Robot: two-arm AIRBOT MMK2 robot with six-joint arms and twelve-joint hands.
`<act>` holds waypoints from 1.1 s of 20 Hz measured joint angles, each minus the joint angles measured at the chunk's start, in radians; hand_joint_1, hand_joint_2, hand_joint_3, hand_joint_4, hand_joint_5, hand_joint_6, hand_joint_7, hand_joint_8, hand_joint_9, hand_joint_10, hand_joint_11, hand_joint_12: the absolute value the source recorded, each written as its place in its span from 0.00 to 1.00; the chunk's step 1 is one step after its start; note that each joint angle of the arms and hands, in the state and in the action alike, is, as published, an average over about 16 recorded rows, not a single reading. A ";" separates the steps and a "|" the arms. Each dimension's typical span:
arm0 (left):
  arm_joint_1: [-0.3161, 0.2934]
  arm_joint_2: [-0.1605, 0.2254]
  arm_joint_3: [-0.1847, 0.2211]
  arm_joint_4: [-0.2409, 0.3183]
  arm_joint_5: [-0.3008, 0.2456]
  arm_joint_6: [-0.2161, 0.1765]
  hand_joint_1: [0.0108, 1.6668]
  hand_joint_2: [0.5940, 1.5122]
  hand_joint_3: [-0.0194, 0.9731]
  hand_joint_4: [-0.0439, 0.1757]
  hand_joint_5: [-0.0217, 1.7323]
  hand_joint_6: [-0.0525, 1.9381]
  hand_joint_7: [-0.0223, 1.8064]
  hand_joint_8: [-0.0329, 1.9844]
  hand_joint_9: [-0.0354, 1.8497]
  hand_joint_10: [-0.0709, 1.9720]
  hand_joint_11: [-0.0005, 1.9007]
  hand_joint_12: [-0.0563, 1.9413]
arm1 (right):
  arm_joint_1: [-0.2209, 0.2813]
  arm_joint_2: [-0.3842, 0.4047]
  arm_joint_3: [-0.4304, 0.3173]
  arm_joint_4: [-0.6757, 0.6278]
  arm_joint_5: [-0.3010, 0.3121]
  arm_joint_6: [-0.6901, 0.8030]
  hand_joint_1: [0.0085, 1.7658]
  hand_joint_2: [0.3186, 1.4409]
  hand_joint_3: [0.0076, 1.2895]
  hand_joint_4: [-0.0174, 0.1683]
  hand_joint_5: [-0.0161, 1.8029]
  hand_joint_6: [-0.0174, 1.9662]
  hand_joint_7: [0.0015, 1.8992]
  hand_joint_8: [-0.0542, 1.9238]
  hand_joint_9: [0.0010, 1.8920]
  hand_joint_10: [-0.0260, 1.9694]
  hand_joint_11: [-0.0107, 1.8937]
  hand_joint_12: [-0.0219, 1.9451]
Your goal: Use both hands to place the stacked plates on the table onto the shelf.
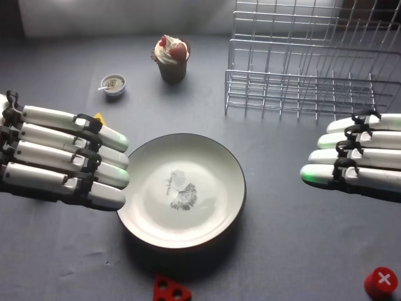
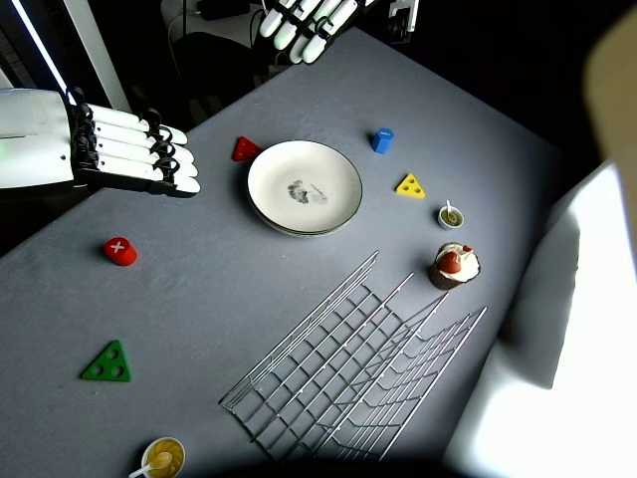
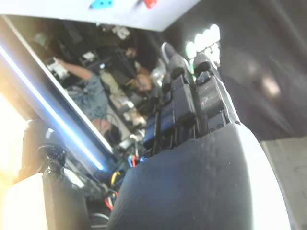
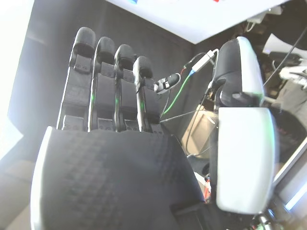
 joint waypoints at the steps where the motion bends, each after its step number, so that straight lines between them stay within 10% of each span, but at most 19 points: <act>1: 0.000 0.000 0.001 0.000 0.000 0.000 0.06 0.42 0.03 0.20 0.07 0.03 0.10 0.02 0.09 0.04 0.02 0.13 | 0.000 0.000 0.000 0.000 0.000 0.000 0.03 0.51 0.02 0.11 0.05 0.02 0.08 0.03 0.08 0.02 0.07 0.07; 22: -0.001 0.000 0.024 -0.073 -0.015 0.001 0.06 0.43 0.02 0.20 0.07 0.03 0.09 0.02 0.09 0.04 0.05 0.08 | 0.004 0.000 0.000 -0.010 -0.002 0.000 0.01 0.52 0.01 0.12 0.05 0.01 0.07 0.03 0.08 0.01 0.08 0.05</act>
